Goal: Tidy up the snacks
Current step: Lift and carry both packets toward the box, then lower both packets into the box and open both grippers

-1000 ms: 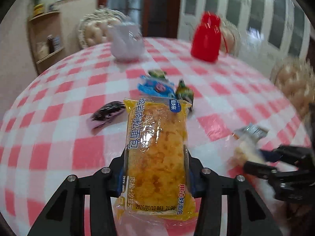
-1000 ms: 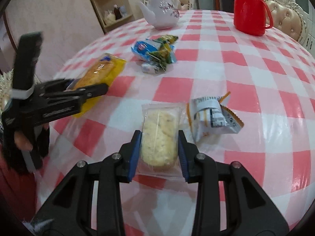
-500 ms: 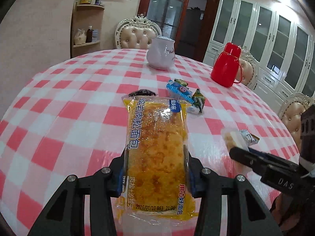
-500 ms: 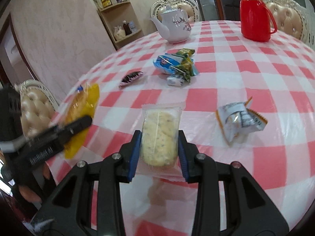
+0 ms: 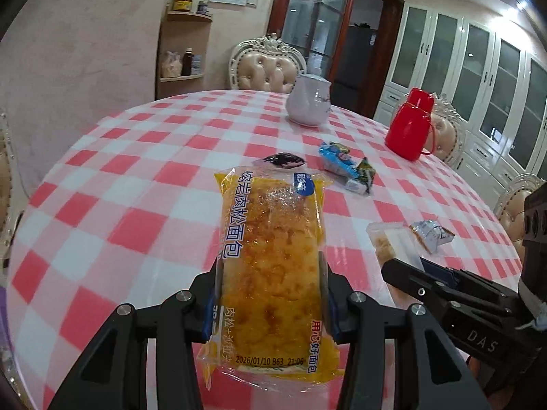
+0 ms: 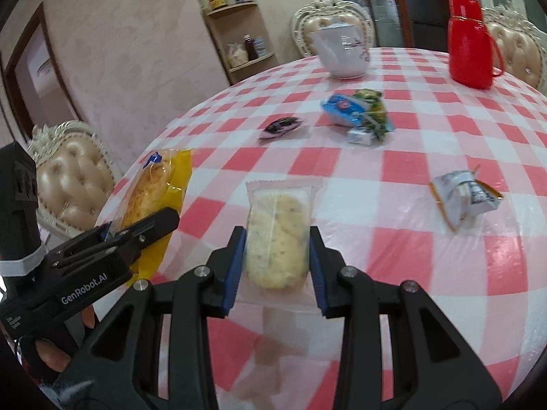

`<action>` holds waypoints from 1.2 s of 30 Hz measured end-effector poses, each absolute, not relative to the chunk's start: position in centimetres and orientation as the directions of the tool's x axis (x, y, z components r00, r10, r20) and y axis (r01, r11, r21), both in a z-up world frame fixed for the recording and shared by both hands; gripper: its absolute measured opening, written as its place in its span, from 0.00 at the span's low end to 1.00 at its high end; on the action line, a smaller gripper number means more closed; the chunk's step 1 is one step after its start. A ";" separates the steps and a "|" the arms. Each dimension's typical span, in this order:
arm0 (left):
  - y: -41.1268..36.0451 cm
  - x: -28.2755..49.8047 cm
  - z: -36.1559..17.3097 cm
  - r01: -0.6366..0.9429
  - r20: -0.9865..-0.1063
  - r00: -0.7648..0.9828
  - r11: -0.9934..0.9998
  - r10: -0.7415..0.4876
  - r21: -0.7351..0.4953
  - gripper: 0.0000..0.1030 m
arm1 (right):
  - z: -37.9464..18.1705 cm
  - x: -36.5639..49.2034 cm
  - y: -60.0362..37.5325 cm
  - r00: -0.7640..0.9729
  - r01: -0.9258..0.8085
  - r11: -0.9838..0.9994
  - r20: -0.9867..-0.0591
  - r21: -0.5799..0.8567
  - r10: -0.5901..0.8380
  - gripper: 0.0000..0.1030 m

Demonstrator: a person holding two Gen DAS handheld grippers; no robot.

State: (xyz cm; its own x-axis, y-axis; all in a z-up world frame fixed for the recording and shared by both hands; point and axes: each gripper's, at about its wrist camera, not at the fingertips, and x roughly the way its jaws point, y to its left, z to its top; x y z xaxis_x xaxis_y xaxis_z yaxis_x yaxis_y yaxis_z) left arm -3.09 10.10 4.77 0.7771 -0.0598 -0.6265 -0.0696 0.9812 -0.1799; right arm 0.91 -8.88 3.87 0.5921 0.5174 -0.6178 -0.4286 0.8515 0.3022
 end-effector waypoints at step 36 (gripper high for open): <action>26.2 -18.8 4.7 -0.423 -0.665 0.711 0.894 0.229 -0.145 0.47 | 2.3 -9.3 10.5 0.216 -0.795 0.513 -0.641 0.322 0.736 0.38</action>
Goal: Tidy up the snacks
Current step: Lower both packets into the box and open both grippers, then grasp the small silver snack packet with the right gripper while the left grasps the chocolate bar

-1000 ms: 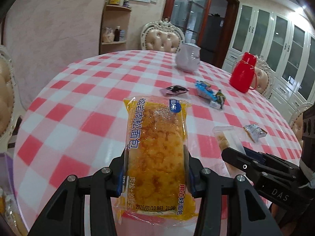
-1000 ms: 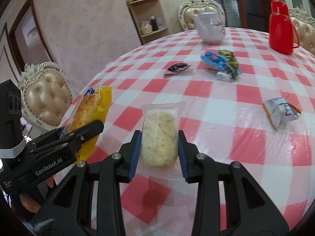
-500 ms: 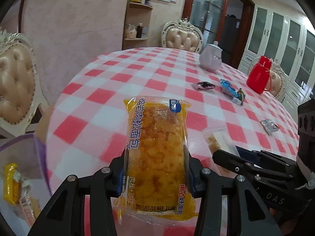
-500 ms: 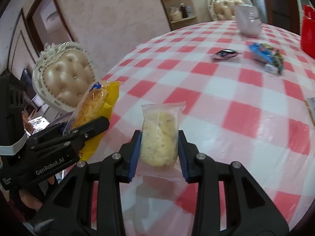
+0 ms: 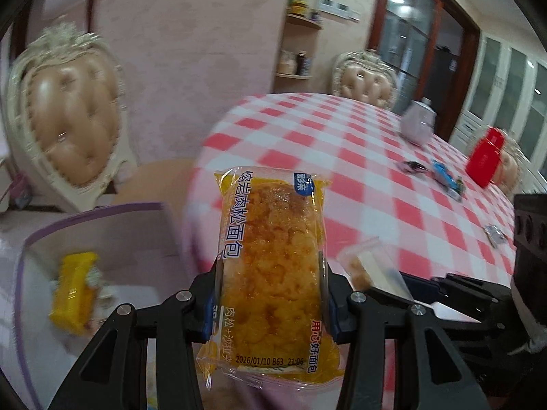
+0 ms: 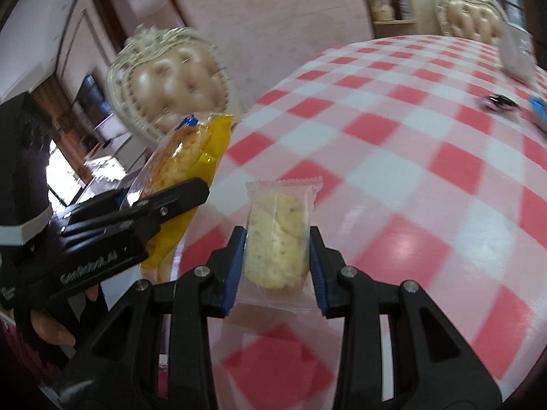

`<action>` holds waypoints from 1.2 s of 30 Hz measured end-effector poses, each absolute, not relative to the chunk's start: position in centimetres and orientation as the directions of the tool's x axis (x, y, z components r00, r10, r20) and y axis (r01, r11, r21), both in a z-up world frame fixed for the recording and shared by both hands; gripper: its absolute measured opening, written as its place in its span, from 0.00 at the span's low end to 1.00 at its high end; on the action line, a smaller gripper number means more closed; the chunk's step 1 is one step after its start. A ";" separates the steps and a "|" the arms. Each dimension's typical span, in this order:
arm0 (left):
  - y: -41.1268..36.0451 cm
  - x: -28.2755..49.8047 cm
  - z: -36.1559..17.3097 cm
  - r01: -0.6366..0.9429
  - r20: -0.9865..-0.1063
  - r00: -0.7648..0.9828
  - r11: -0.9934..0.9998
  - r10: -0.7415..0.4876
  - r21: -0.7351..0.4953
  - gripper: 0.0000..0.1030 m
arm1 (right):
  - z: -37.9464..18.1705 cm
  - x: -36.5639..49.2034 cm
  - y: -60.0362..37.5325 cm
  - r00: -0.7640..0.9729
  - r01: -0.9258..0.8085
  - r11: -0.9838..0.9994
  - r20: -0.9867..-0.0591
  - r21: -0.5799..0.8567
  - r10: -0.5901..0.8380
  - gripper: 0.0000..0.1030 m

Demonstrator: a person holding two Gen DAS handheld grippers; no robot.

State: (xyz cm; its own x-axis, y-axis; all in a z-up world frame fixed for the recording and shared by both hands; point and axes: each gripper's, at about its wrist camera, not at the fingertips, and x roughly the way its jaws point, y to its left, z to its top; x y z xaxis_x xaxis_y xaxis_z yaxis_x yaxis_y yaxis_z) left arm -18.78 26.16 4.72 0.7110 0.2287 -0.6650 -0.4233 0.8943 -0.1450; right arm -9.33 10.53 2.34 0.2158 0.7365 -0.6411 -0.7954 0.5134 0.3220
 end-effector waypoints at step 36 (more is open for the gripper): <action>19.5 -10.1 8.1 -0.318 -0.581 0.791 0.940 0.192 -0.123 0.82 | 4.4 -3.1 -0.3 0.439 -0.663 0.698 -0.616 0.269 0.654 0.68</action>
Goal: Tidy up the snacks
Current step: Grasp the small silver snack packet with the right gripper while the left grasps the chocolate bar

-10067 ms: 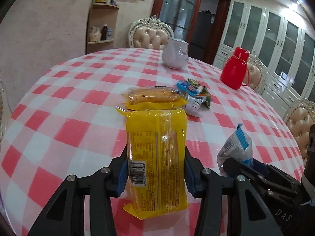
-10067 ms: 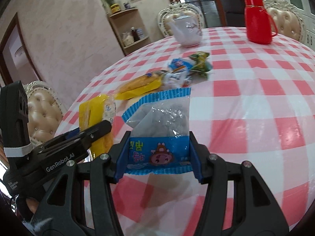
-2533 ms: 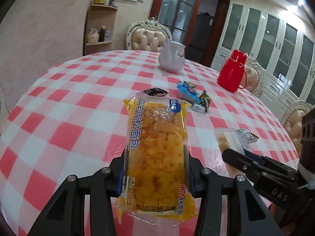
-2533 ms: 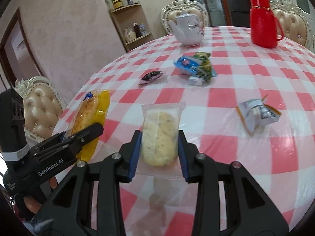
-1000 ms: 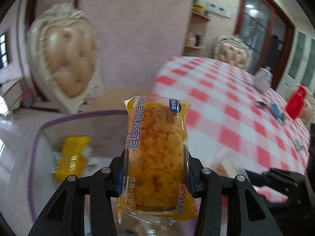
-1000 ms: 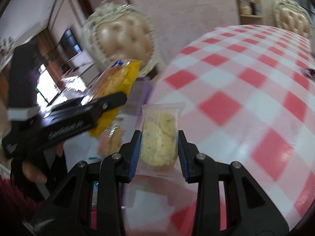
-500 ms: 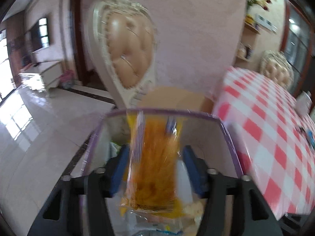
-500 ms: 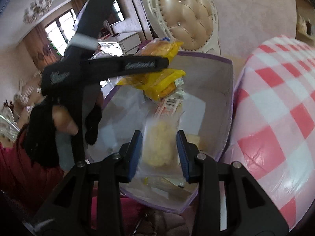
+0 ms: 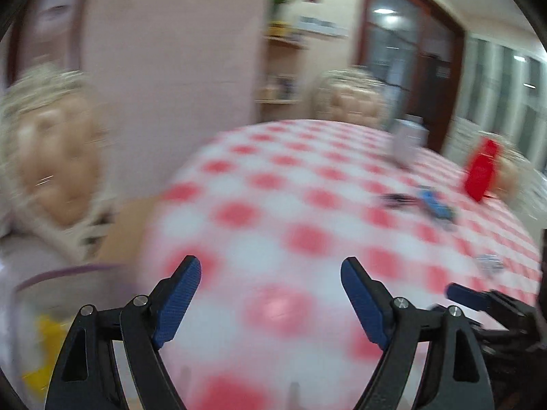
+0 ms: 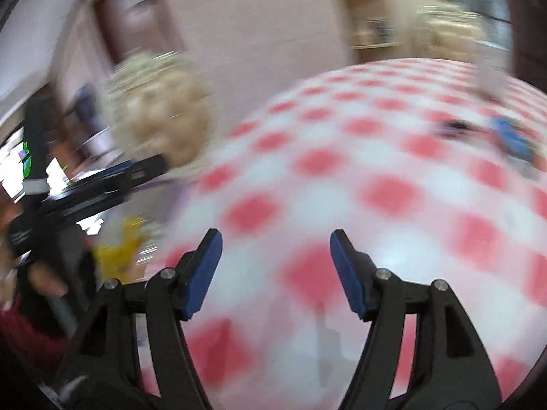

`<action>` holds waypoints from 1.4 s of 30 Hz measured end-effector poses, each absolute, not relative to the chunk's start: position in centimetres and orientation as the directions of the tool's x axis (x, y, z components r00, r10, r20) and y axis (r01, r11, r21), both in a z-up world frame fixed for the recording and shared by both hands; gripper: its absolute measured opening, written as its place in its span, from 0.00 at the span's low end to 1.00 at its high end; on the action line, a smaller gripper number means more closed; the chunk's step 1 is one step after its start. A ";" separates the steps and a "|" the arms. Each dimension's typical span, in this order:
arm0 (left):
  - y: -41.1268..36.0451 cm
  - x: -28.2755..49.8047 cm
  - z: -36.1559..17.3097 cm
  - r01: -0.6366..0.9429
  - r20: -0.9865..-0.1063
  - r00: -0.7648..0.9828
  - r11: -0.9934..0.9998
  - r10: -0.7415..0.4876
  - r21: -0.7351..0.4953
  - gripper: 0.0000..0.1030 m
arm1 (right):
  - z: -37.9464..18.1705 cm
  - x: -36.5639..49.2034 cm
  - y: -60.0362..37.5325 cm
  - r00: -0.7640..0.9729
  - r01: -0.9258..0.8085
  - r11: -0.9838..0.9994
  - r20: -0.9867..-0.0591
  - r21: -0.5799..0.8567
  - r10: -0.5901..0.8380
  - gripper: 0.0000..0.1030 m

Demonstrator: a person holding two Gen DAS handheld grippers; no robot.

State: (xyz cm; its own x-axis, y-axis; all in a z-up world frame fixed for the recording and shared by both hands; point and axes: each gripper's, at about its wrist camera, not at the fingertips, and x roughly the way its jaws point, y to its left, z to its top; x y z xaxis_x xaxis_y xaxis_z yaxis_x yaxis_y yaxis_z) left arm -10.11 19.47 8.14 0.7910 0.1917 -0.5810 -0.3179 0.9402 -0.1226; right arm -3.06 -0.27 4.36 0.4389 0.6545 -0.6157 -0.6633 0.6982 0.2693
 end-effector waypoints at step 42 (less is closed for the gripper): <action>9.9 20.7 1.0 0.147 -0.764 0.637 0.989 -0.101 -0.008 0.83 | 1.2 10.6 -20.1 0.595 -0.194 0.976 -0.779 0.099 0.197 0.42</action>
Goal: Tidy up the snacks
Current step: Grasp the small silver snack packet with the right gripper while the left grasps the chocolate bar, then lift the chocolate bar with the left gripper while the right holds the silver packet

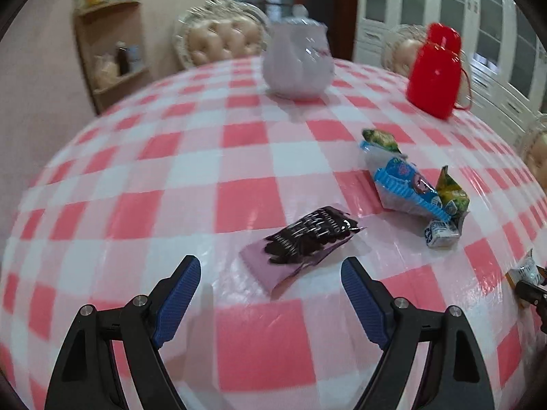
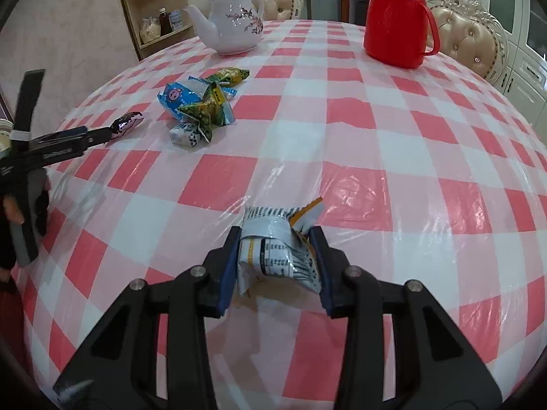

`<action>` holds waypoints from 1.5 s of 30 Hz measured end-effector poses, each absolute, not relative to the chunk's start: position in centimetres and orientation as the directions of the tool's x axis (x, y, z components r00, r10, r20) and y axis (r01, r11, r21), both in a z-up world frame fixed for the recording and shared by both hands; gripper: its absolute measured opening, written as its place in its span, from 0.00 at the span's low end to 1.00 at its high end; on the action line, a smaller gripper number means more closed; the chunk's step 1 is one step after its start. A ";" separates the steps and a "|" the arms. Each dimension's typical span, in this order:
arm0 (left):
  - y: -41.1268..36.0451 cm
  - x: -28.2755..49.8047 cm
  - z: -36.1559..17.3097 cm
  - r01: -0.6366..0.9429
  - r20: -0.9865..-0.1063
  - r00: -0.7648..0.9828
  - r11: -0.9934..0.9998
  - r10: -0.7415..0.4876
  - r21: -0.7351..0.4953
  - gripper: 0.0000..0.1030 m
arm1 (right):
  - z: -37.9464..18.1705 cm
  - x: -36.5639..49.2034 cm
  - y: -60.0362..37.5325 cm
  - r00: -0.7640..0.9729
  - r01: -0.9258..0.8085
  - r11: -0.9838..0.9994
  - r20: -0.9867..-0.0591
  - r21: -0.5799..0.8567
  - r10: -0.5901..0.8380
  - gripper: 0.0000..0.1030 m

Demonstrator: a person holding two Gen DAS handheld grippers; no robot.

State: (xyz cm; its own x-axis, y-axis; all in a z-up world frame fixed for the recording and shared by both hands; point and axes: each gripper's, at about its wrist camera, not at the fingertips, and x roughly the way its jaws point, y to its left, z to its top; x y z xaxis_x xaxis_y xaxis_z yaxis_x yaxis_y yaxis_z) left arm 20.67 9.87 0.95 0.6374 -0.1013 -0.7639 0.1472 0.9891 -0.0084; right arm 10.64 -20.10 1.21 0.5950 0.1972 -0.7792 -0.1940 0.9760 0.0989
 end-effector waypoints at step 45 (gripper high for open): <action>3.4 10.5 4.3 0.172 -0.687 0.703 0.981 -0.183 -0.085 0.22 | 2.2 9.1 -20.8 0.640 -0.203 0.955 -0.708 0.218 0.298 0.42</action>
